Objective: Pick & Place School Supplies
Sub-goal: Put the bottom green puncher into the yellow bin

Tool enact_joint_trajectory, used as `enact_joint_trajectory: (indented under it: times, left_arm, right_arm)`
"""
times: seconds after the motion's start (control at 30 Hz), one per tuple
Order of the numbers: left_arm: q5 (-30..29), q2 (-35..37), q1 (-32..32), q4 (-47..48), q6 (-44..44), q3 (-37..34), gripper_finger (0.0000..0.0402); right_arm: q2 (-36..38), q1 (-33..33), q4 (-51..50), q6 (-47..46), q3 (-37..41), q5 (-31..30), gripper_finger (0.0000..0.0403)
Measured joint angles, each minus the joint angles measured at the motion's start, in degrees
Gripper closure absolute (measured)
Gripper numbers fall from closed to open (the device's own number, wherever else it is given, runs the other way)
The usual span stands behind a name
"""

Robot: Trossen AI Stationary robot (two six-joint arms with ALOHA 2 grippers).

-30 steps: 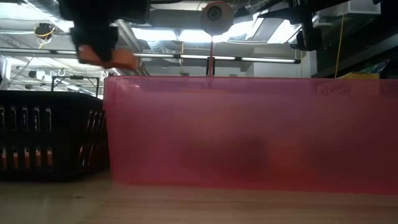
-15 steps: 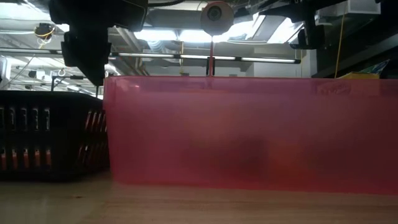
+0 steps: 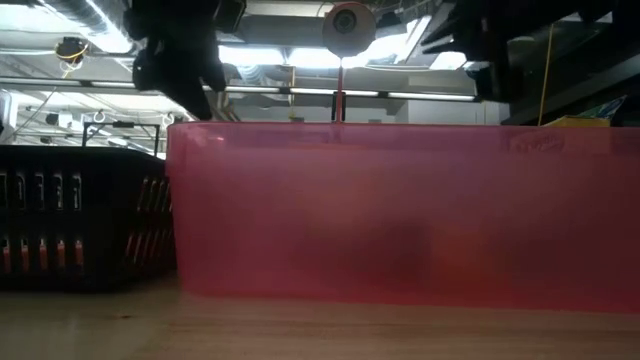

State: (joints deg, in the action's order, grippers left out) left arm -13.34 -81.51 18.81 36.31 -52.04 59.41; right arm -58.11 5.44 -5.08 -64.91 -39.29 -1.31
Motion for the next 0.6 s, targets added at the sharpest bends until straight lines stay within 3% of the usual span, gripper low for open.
enact_joint_trajectory:
  times: [0.1,0.3,0.6]
  left_arm:
    - [0.01,2.01,-1.67,1.47,0.7,-0.01,0.0169]
    - [-5.21,7.96,-4.61,-0.01,-0.03,-0.01,0.0167]
    - [-9.92,14.74,-5.97,-1.9,1.55,-0.01,0.0174]
  right_arm:
    - [-2.18,-3.9,-1.19,-2.05,-0.02,6.64,0.0359]
    - [-10.07,-9.13,-7.06,-5.93,0.02,12.65,0.0325]
    - [-22.85,-9.62,-2.81,-6.64,0.0,15.51,0.0241]
